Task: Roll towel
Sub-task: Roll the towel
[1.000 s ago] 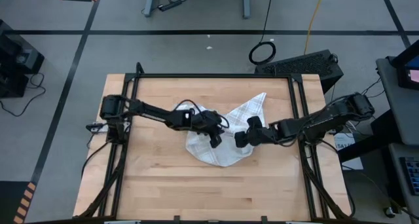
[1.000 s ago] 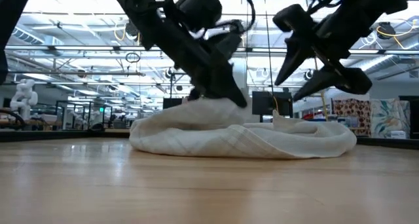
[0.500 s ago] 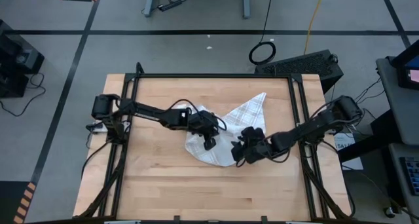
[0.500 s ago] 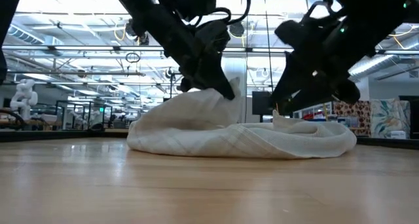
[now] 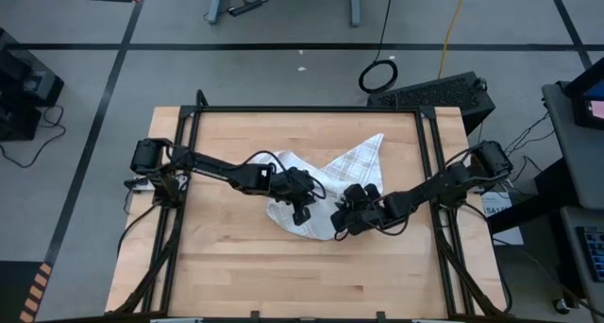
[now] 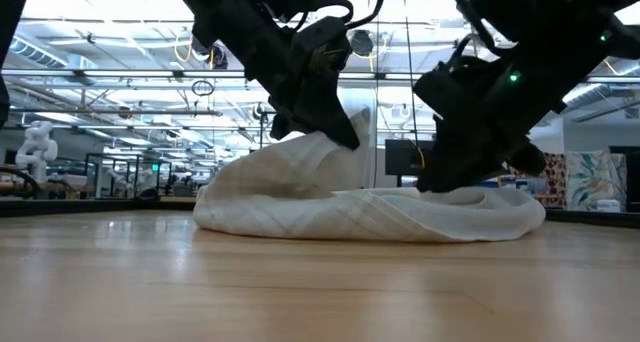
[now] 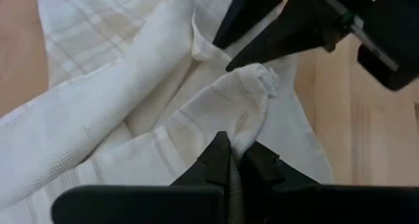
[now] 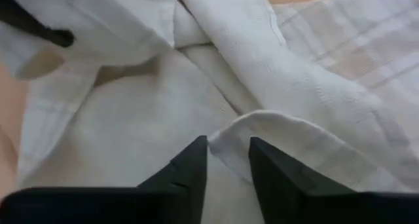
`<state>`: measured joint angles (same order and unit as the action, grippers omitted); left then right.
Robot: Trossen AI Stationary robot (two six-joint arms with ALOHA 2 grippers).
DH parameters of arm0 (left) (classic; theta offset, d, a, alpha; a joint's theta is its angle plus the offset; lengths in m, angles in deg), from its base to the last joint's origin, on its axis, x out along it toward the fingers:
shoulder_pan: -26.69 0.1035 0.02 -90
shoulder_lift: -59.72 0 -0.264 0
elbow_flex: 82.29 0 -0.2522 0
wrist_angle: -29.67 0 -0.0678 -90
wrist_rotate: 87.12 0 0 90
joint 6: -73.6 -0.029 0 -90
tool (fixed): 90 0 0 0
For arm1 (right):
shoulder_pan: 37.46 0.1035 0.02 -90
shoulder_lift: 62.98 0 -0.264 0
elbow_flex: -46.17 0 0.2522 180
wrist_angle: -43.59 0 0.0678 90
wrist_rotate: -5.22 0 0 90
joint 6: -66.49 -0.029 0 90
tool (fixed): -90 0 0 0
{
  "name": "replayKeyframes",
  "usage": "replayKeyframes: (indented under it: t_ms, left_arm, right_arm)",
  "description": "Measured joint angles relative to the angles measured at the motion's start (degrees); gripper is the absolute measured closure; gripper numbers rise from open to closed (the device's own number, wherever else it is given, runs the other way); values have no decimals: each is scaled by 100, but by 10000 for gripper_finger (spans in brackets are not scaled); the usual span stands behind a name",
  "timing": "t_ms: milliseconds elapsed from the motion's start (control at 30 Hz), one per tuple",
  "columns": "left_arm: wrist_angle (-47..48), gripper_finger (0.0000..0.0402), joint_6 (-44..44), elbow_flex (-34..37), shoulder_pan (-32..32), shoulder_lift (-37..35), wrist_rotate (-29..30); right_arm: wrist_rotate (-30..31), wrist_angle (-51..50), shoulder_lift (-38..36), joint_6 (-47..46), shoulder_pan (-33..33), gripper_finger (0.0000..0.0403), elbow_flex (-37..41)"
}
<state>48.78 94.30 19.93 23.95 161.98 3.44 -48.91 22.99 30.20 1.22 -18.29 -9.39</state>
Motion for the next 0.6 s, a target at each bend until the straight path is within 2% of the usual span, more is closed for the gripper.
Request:
replayKeyframes:
  t_ms: [233,367,600]
  left_arm:
    - [-9,382,39,1,4,0,27]
    - [-116,382,193,-1,0,0,128]
    - [-782,382,106,0,-114,75,621]
  right_arm:
    - [-1,432,125,-469,-47,390,0]
    - [-72,459,-45,-914,-49,395,0]
    - [-1001,494,-622,-1554,-49,400,0]
